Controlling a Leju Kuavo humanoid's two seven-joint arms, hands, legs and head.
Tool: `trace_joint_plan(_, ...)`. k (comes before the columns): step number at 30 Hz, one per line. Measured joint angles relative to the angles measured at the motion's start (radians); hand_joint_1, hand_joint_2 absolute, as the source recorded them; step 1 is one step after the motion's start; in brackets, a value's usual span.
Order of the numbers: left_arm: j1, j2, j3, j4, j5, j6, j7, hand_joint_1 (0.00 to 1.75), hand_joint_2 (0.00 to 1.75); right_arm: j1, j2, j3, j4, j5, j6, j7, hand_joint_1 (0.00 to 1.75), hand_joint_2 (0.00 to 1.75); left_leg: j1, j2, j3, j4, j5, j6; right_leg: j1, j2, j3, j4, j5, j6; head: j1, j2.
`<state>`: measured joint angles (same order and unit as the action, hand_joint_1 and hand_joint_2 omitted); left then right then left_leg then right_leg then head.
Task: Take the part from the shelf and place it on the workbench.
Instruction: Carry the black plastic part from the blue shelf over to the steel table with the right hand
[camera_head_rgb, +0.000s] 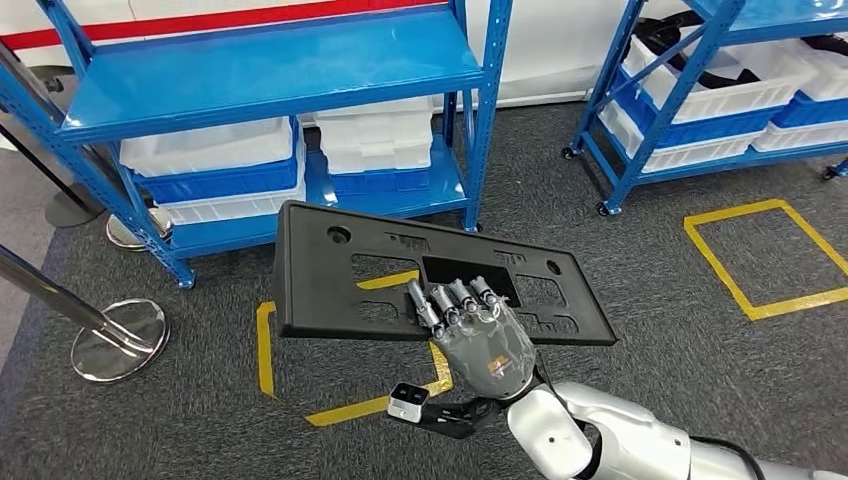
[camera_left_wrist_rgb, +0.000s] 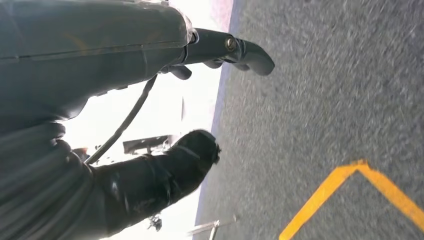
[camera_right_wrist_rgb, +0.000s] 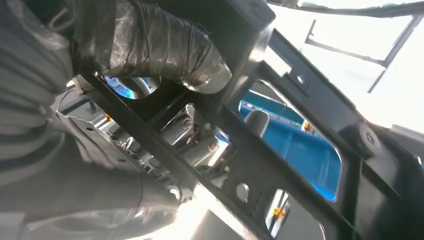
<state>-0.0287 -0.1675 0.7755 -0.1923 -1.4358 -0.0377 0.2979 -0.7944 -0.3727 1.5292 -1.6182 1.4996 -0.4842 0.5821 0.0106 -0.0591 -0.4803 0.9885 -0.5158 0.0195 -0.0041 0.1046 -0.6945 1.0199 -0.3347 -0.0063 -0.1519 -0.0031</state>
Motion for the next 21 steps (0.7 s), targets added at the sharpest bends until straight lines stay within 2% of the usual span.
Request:
trace_joint_plan(1, -0.002, 0.0, 0.0, 0.0, 0.0, -0.001, 0.0, 0.0, 1.75, 0.0, 0.0, 0.0, 0.001, 0.0, 0.0, 0.0, 1.75, 1.75, 0.002, 0.012, -0.004, -0.006, 0.01, 0.003, 0.001, -0.009, -0.006, 0.004, -0.008, 0.006, 0.0, 0.0)
trace_joint_plan(2, -0.002, -0.001, 0.0, 0.001, 0.0, -0.002, 0.0, 0.0, 1.75, 0.0, 0.0, 0.001, 0.002, 0.0, 0.0, 0.0, 1.75, 1.75, 0.004, 0.028, -0.012, -0.011, 0.021, 0.007, 0.002, -0.029, -0.017, 0.025, -0.034, 0.01, 0.001, 0.0)
trace_joint_plan(3, -0.002, -0.001, 0.0, 0.001, 0.0, -0.003, 0.0, 0.0, 1.75, 0.0, 0.0, 0.001, 0.004, 0.0, 0.0, 0.0, 1.75, 1.75, 0.006, 0.043, -0.021, -0.013, 0.031, 0.011, 0.001, -0.055, -0.032, 0.066, -0.079, 0.014, 0.001, 0.0)
trace_joint_plan(4, 0.0, -0.001, 0.0, 0.001, 0.0, -0.003, 0.0, 0.0, 1.75, 0.0, 0.0, 0.002, 0.006, 0.0, 0.0, 0.0, 1.75, 1.75, 0.003, 0.057, -0.032, -0.011, 0.038, 0.013, -0.001, -0.079, -0.049, 0.125, -0.13, 0.018, 0.002, 0.0)
trace_joint_plan(5, 0.001, -0.001, 0.0, 0.001, 0.0, -0.003, 0.0, 0.0, 1.75, 0.0, 0.0, 0.002, 0.007, 0.0, 0.0, 0.0, 1.75, 1.75, 0.002, 0.073, -0.045, -0.007, 0.045, 0.015, -0.005, -0.092, -0.065, 0.194, -0.172, 0.022, 0.002, 0.0)
trace_joint_plan(6, 0.003, -0.001, 0.0, 0.001, 0.0, -0.003, -0.001, 0.0, 1.75, 0.001, 0.001, 0.004, 0.008, 0.0, 0.0, 0.0, 1.75, 1.75, 0.001, 0.088, -0.058, -0.001, 0.05, 0.015, -0.009, -0.098, -0.074, 0.252, -0.191, 0.026, 0.002, 0.0)
trace_joint_plan(7, 0.003, 0.0, 0.0, 0.001, 0.0, -0.003, -0.001, 0.0, 1.75, 0.002, 0.001, 0.005, 0.01, 0.0, 0.001, 0.0, 1.75, 1.75, 0.0, 0.103, -0.072, 0.005, 0.054, 0.014, -0.012, -0.101, -0.071, 0.287, -0.186, 0.029, 0.002, 0.0)
trace_joint_plan(8, 0.002, 0.0, 0.0, 0.001, 0.0, -0.003, -0.001, 0.0, 1.75, 0.003, 0.001, 0.007, 0.012, 0.0, 0.001, 0.0, 1.75, 1.75, 0.0, 0.117, -0.086, 0.013, 0.058, 0.013, -0.015, -0.104, -0.052, 0.289, -0.164, 0.032, 0.002, 0.0)
trace_joint_plan(9, 0.002, 0.0, 0.0, 0.001, 0.0, -0.003, -0.002, 0.0, 1.75, 0.004, 0.001, 0.008, 0.013, 0.0, 0.001, 0.0, 1.75, 1.75, 0.0, 0.13, -0.098, 0.02, 0.061, 0.012, -0.017, -0.11, -0.016, 0.257, -0.137, 0.034, 0.002, 0.0)
trace_joint_plan(10, 0.0, 0.0, 0.0, 0.001, 0.0, -0.003, -0.002, 0.0, 1.75, 0.004, 0.001, 0.008, 0.014, 0.0, 0.002, 0.0, 1.75, 1.75, 0.0, 0.141, -0.109, 0.027, 0.063, 0.009, -0.016, -0.125, 0.032, 0.198, -0.129, 0.033, 0.002, 0.0)
trace_joint_plan(12, -0.001, 0.0, 0.0, 0.001, 0.0, -0.004, -0.003, 0.0, 1.75, 0.003, 0.002, 0.007, 0.015, 0.0, 0.002, 0.0, 1.75, 1.75, -0.002, 0.159, -0.122, 0.037, 0.069, 0.001, -0.006, -0.156, 0.117, 0.073, -0.147, 0.024, 0.002, 0.0)
trace_joint_plan(13, -0.001, -0.001, 0.0, 0.001, 0.0, -0.004, -0.003, 0.0, 1.75, 0.003, 0.003, 0.007, 0.015, 0.0, 0.002, 0.0, 1.75, 1.75, -0.003, 0.167, -0.124, 0.038, 0.074, -0.005, 0.001, -0.165, 0.137, 0.036, -0.161, 0.017, 0.001, 0.0)
trace_joint_plan(15, -0.002, -0.001, 0.0, 0.001, 0.0, -0.006, -0.004, 0.0, 1.75, 0.004, 0.003, 0.007, 0.015, 0.0, 0.002, 0.0, 1.75, 1.75, -0.002, 0.182, -0.125, 0.035, 0.087, -0.017, 0.008, -0.155, 0.136, 0.015, -0.156, -0.001, 0.001, 0.0)
trace_joint_plan(16, -0.003, -0.001, 0.0, 0.001, 0.0, -0.006, -0.004, 0.0, 1.75, 0.004, 0.004, 0.008, 0.016, 0.0, 0.002, 0.0, 1.75, 1.75, 0.0, 0.176, -0.128, 0.039, 0.081, -0.023, 0.007, -0.148, 0.131, 0.01, -0.146, -0.01, 0.001, 0.0)
trace_joint_plan(17, -0.003, -0.001, 0.0, 0.001, 0.0, -0.007, -0.004, 0.0, 1.75, 0.005, 0.004, 0.008, 0.016, 0.0, 0.002, 0.0, 1.75, 1.75, 0.002, 0.157, -0.135, 0.054, 0.061, -0.026, 0.005, -0.141, 0.125, 0.005, -0.135, -0.02, 0.001, 0.0)
trace_joint_plan(18, -0.002, -0.001, 0.0, 0.001, 0.0, -0.008, -0.004, 0.0, 1.75, 0.006, 0.005, 0.008, 0.017, 0.0, 0.002, 0.0, 1.75, 1.75, 0.003, 0.129, -0.147, 0.088, 0.025, -0.029, 0.002, -0.132, 0.117, 0.0, -0.124, -0.03, 0.001, 0.0)
trace_joint_plan(19, -0.001, -0.001, 0.001, 0.001, 0.0, -0.009, -0.005, 0.0, 1.75, 0.006, 0.007, 0.008, 0.017, 0.0, 0.002, 0.0, 1.75, 1.75, 0.004, 0.097, -0.164, 0.142, -0.024, -0.03, 0.001, -0.123, 0.106, -0.001, -0.112, -0.036, 0.001, 0.0)
trace_joint_plan(20, -0.001, -0.001, 0.001, 0.001, 0.0, -0.009, -0.005, 0.0, 1.75, 0.006, 0.009, 0.008, 0.018, 0.0, 0.003, 0.0, 1.75, 1.75, 0.004, 0.077, -0.181, 0.209, -0.07, -0.03, 0.002, -0.113, 0.093, 0.0, -0.102, -0.04, 0.001, 0.0)
trace_joint_plan(21, -0.001, -0.001, 0.001, 0.001, 0.0, -0.009, -0.005, 0.0, 1.75, 0.008, 0.011, 0.009, 0.02, 0.0, 0.003, 0.0, 1.75, 1.75, 0.003, 0.068, -0.194, 0.27, -0.102, -0.03, 0.003, -0.102, 0.079, 0.003, -0.092, -0.04, 0.001, 0.0)
